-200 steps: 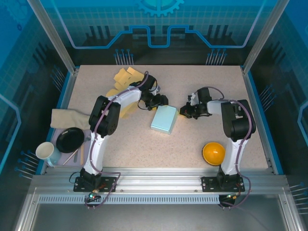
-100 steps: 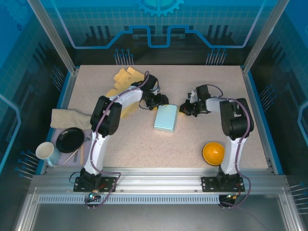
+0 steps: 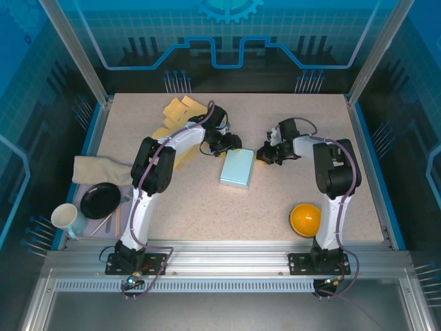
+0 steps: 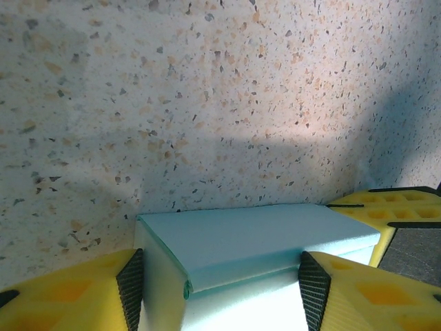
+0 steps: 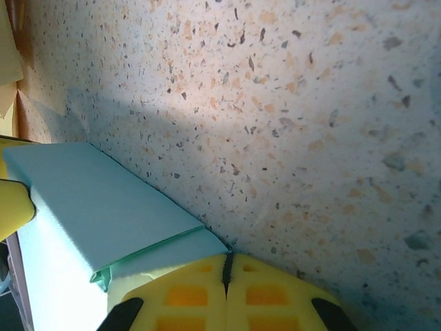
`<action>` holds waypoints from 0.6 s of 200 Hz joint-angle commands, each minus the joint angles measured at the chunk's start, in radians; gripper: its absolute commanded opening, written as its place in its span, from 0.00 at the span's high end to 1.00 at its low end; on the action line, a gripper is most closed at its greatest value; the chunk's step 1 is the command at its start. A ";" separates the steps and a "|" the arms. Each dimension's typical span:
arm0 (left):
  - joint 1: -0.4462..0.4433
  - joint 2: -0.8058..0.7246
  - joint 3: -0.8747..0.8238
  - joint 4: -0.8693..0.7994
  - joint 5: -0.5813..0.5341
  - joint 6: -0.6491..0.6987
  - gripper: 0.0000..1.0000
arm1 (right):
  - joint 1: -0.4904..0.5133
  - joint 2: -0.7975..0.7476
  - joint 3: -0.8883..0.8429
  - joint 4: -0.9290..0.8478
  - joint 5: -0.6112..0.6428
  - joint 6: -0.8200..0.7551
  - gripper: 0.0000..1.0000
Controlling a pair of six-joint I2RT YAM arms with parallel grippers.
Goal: Fold the paper box
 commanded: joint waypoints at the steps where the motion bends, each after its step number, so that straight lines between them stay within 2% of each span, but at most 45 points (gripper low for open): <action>1: -0.195 0.068 0.035 0.155 0.325 0.006 0.39 | 0.193 0.008 0.061 0.119 -0.332 -0.035 0.98; 120: -0.296 0.120 0.081 0.203 0.458 -0.005 0.40 | 0.244 0.012 0.118 0.087 -0.417 -0.116 0.99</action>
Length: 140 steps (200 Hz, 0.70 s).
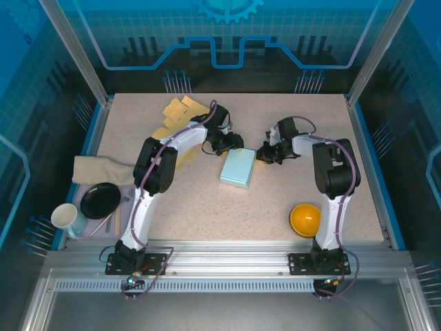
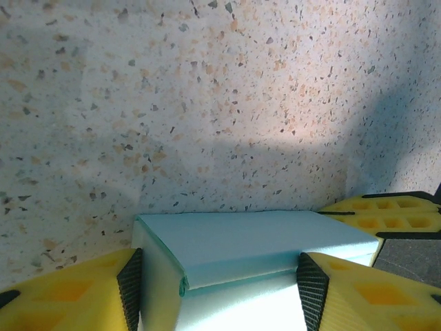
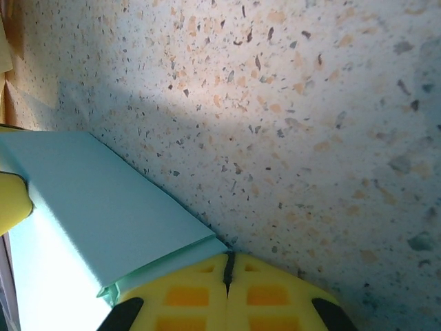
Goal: Fold the paper box
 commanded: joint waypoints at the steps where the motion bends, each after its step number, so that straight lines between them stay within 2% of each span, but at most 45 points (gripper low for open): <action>1: -0.281 0.094 0.041 0.202 0.458 -0.008 0.40 | 0.234 0.008 0.092 0.129 -0.435 -0.073 0.99; 54: -0.316 0.104 0.060 0.202 0.495 -0.005 0.40 | 0.239 -0.014 0.089 0.165 -0.425 -0.050 0.99; 117: -0.354 0.121 0.039 0.279 0.517 -0.069 0.41 | 0.225 -0.061 -0.032 0.512 -0.367 0.170 0.99; 140: -0.356 0.118 0.036 0.280 0.513 -0.071 0.41 | 0.221 -0.077 -0.061 0.541 -0.354 0.189 1.00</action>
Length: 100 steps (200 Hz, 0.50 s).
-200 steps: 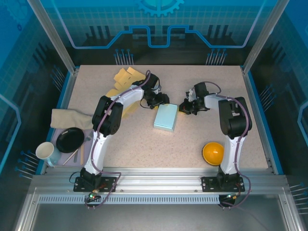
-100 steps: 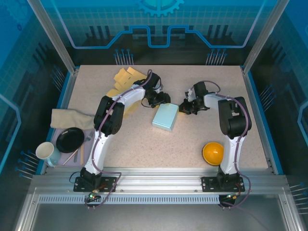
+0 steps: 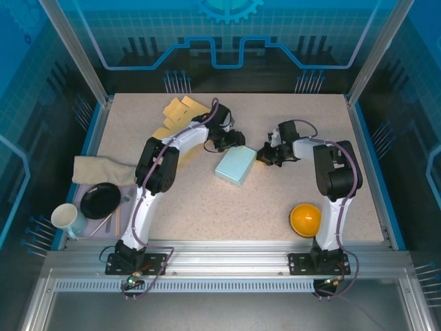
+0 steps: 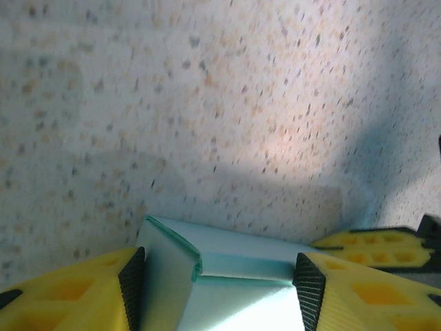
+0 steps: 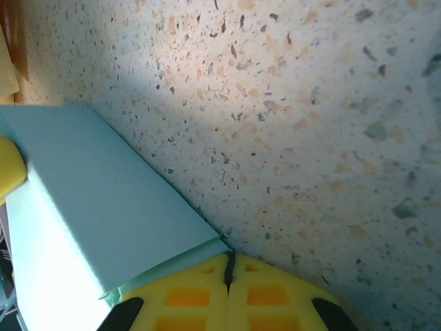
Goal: Fold the paper box
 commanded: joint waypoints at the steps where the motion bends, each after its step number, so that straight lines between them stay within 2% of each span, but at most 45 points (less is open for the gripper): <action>1: -0.352 0.086 0.006 0.199 0.533 -0.081 0.41 | 0.218 -0.039 0.024 0.420 -0.365 0.044 0.99; 38: -0.324 0.069 0.007 0.099 0.461 -0.030 0.41 | 0.171 -0.088 -0.082 0.397 -0.317 0.046 0.98; 100: -0.215 -0.031 -0.119 0.098 0.379 -0.020 0.41 | 0.046 -0.179 -0.251 0.297 -0.245 0.004 0.97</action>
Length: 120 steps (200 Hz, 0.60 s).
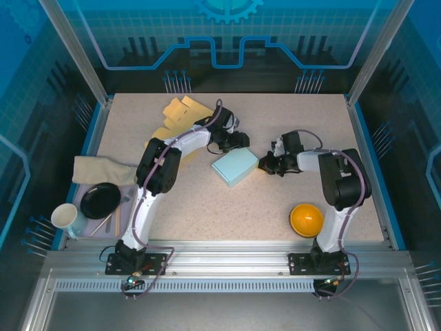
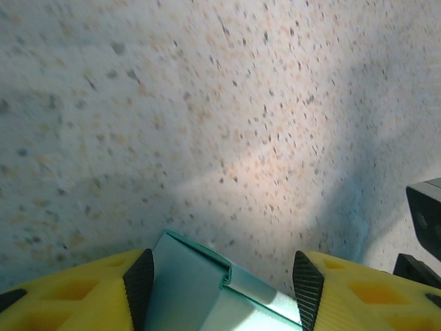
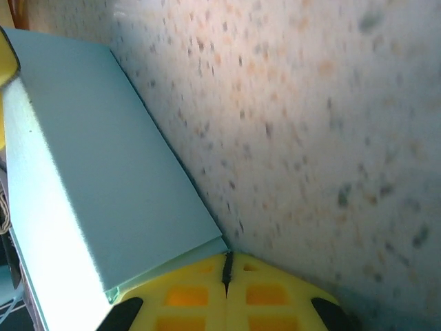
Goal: Fold the paper box
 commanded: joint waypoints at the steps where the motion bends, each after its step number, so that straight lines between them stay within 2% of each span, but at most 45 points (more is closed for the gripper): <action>1: -0.197 -0.017 -0.055 -0.009 0.337 -0.047 0.41 | 0.050 -0.043 -0.007 0.147 -0.241 -0.041 0.97; 81: -0.131 -0.079 -0.073 -0.069 0.246 -0.024 0.40 | 0.001 -0.128 -0.059 0.019 -0.165 -0.108 0.93; 120: -0.078 -0.130 -0.101 -0.088 0.185 -0.022 0.37 | -0.051 -0.186 -0.146 -0.007 -0.143 -0.120 0.93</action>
